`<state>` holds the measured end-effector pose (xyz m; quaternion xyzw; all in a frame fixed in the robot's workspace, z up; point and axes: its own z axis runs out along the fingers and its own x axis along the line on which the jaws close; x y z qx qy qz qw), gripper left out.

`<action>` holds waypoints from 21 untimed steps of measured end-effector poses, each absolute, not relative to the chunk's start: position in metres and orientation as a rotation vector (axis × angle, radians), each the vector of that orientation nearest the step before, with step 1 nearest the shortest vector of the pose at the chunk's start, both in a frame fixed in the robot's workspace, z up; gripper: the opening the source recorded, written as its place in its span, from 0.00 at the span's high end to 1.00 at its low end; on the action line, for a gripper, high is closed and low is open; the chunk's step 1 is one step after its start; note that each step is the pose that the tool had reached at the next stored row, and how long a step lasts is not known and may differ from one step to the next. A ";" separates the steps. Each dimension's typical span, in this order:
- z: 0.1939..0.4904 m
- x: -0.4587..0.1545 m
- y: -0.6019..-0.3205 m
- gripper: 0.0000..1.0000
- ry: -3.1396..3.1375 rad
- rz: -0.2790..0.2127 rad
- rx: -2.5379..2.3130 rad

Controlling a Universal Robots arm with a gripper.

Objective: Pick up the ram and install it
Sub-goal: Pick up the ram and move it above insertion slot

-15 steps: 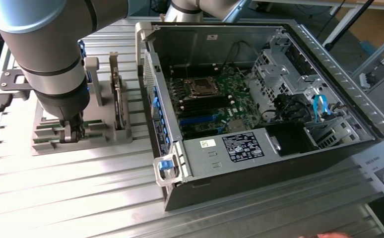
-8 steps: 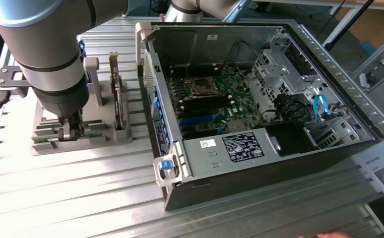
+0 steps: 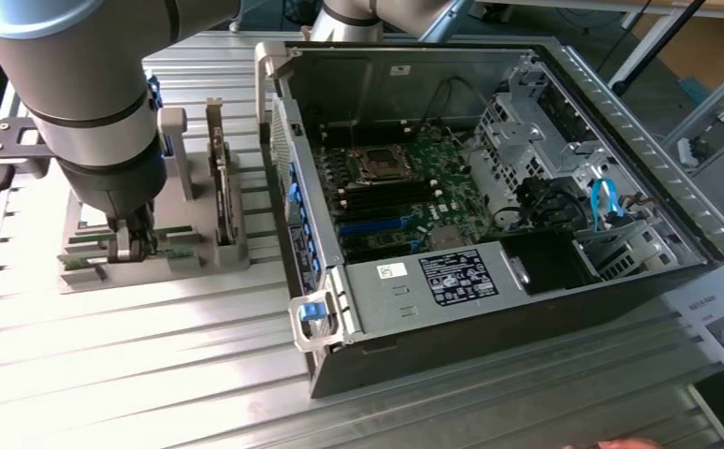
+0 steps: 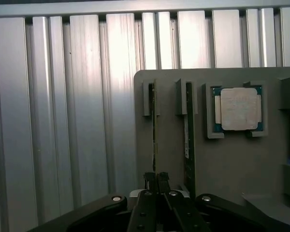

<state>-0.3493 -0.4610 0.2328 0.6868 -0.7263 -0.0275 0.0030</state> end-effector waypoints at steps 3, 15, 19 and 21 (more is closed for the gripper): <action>0.236 -0.349 -0.461 0.88 -2.277 -0.086 2.154; 0.250 -0.349 -0.461 0.88 -2.277 -0.086 2.154; 0.256 -0.349 -0.461 0.88 -2.277 -0.086 2.154; 0.259 -0.349 -0.461 0.88 -2.277 -0.086 2.154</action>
